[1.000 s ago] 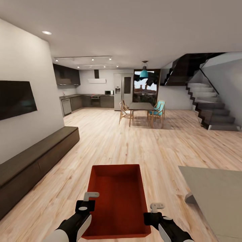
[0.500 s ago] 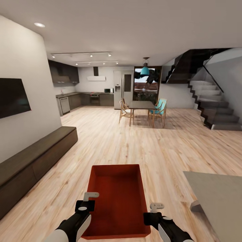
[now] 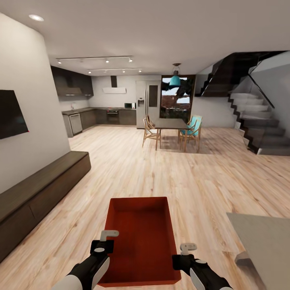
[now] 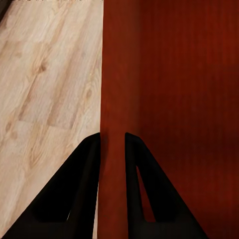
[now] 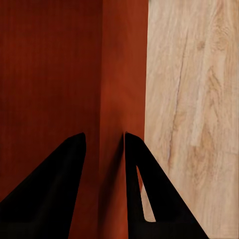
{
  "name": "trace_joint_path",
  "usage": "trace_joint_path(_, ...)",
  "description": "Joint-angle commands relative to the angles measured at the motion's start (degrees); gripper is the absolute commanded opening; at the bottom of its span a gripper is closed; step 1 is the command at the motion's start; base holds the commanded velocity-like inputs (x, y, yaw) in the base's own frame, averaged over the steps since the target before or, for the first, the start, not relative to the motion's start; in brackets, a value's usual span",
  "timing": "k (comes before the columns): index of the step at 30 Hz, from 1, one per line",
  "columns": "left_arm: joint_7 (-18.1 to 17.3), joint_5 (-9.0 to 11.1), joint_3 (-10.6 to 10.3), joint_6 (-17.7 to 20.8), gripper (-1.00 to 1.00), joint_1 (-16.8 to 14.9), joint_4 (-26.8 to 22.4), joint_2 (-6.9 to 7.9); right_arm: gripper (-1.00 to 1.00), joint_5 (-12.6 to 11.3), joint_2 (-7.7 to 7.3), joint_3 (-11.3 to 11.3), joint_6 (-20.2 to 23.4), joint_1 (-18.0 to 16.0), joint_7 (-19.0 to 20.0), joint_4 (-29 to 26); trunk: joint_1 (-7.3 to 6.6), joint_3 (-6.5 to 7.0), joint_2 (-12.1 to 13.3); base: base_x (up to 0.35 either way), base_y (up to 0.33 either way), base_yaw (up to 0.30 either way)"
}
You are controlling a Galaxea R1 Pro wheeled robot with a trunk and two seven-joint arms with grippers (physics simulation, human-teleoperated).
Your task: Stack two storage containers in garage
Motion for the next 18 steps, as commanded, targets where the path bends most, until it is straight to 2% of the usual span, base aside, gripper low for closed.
trace_joint_path(1,-0.58,2.15,0.23,0.26,-1.0,0.0,-0.06,0.01,-1.0,-3.99,0.03,-0.99,-1.55,-0.04,0.6,-0.32,0.04,-0.17,-0.05,0.341,0.0,0.0)
trace_joint_path(15,-0.58,2.15,0.23,0.26,-1.0,0.0,-0.06,0.01,-1.0,-3.99,-0.09,-1.11,-1.64,-0.04,0.6,-0.32,0.04,-1.43,-0.05,0.341,0.0,0.0)
trace_joint_path(18,-0.58,2.15,0.23,0.26,-1.0,0.0,-0.06,0.01,-1.0,-3.96,-0.05,-1.81,-1.64,-0.04,0.6,-0.32,0.04,-1.7,-0.05,0.341,0.0,0.0)
